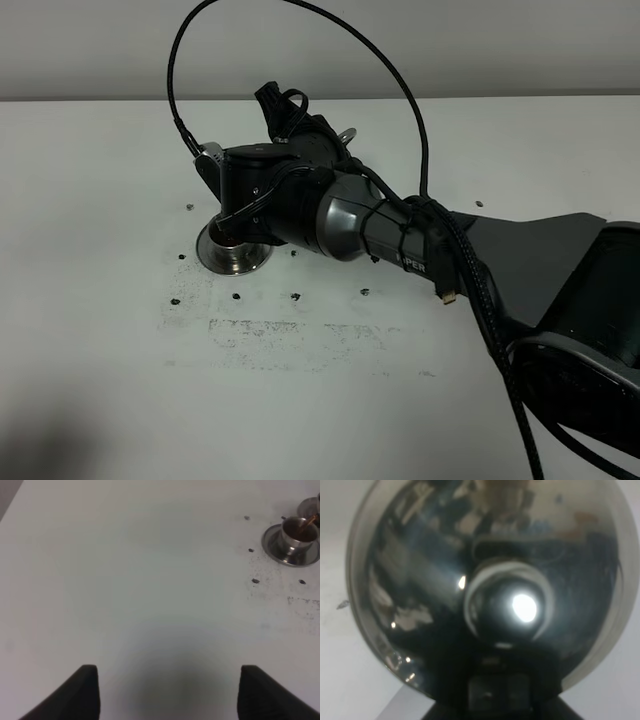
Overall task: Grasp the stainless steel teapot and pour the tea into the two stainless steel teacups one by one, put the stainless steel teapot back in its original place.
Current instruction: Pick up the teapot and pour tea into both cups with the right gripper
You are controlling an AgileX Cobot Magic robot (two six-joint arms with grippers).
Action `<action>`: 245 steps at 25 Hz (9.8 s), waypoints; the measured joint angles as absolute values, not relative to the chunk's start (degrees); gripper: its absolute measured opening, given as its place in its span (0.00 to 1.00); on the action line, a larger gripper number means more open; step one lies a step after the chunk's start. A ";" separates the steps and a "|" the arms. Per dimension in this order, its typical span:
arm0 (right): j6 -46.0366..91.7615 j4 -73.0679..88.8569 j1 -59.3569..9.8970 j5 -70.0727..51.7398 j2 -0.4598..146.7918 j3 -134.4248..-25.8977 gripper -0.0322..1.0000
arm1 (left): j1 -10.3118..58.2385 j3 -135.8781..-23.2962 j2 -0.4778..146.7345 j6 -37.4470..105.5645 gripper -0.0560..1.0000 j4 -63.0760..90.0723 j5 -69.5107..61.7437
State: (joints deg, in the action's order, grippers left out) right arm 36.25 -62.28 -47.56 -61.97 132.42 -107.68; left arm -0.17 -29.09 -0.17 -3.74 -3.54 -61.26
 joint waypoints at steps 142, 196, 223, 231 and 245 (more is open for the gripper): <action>64.41 -40.21 -31.43 -57.39 139.51 -125.14 0.20 | -0.17 -29.09 -0.17 -3.74 0.59 -3.54 -61.26; 66.16 -46.63 -32.37 -54.55 139.06 -125.14 0.20 | -0.17 -29.09 -0.17 -3.74 0.59 -3.54 -61.26; 67.26 -49.55 -32.63 -53.88 139.06 -125.14 0.20 | -0.17 -29.09 -0.17 -3.74 0.59 -3.54 -61.26; 67.25 -49.55 -32.63 -53.88 139.06 -125.14 0.20 | -0.17 -29.09 -0.17 -3.74 0.59 -3.54 -61.26; 67.42 -49.67 -32.63 -53.77 139.06 -125.14 0.20 | -0.17 -29.09 -0.17 -3.74 0.59 -3.54 -61.26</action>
